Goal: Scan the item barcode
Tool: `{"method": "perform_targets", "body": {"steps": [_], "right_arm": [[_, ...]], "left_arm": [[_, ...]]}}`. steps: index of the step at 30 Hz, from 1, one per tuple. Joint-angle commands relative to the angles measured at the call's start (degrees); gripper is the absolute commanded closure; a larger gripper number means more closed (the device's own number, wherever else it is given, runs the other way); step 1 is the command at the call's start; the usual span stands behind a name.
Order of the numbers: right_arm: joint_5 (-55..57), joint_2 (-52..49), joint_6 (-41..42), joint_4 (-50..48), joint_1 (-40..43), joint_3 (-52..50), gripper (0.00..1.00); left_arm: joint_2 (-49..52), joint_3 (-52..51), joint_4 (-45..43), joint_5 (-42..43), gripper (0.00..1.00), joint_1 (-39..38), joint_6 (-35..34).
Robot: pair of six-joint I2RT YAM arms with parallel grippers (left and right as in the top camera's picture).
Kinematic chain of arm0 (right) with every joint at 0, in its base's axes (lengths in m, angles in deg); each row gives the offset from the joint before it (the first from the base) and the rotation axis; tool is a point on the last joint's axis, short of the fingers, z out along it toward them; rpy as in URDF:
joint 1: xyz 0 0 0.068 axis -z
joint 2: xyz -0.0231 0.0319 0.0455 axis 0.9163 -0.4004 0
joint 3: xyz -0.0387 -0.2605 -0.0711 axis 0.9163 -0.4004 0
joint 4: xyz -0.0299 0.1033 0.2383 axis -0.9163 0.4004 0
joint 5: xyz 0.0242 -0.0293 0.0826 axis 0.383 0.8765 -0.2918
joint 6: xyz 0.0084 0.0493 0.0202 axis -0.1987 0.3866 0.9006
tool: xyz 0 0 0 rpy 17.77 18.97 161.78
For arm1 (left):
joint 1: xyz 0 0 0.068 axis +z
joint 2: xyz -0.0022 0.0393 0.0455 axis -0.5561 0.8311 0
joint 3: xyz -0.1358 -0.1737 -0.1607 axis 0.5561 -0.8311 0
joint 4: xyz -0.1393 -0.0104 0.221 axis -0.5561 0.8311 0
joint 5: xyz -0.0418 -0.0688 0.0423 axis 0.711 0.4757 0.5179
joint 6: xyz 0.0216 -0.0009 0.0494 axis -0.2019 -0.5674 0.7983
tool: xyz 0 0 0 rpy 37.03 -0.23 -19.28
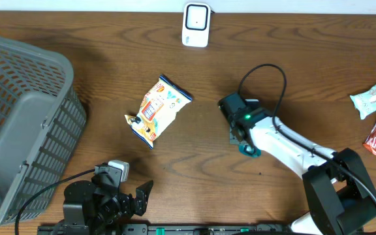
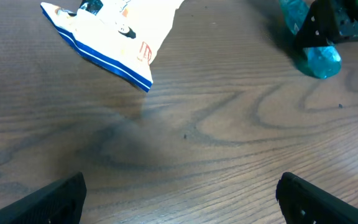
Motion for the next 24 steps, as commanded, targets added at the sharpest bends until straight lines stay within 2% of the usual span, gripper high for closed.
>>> {"method": "perform_targets", "body": {"steps": [1, 5, 7, 11, 24], "right_arm": [[-15.6, -5.6, -5.5, -0.5, 2.1, -4.0, 0.68], [-26.3, -5.6, -13.6, -2.2, 4.2, -3.8, 0.69], [-30.7, -5.6, -17.8, -2.7, 5.2, -3.8, 0.75], [-37.8, -5.6, -24.9, -2.6, 7.0, -3.8, 0.77], [-39.1, -5.6, -26.2, -2.0, 8.1, -2.5, 0.78]], "left_arm": [[-0.1, 0.5, 0.1, -0.3, 0.02, 0.1, 0.6], [-0.1, 0.5, 0.1, -0.3, 0.02, 0.1, 0.6], [-0.1, 0.5, 0.1, -0.3, 0.02, 0.1, 0.6], [-0.1, 0.5, 0.1, -0.3, 0.02, 0.1, 0.6], [-0.1, 0.5, 0.1, -0.3, 0.02, 0.1, 0.6]]}}
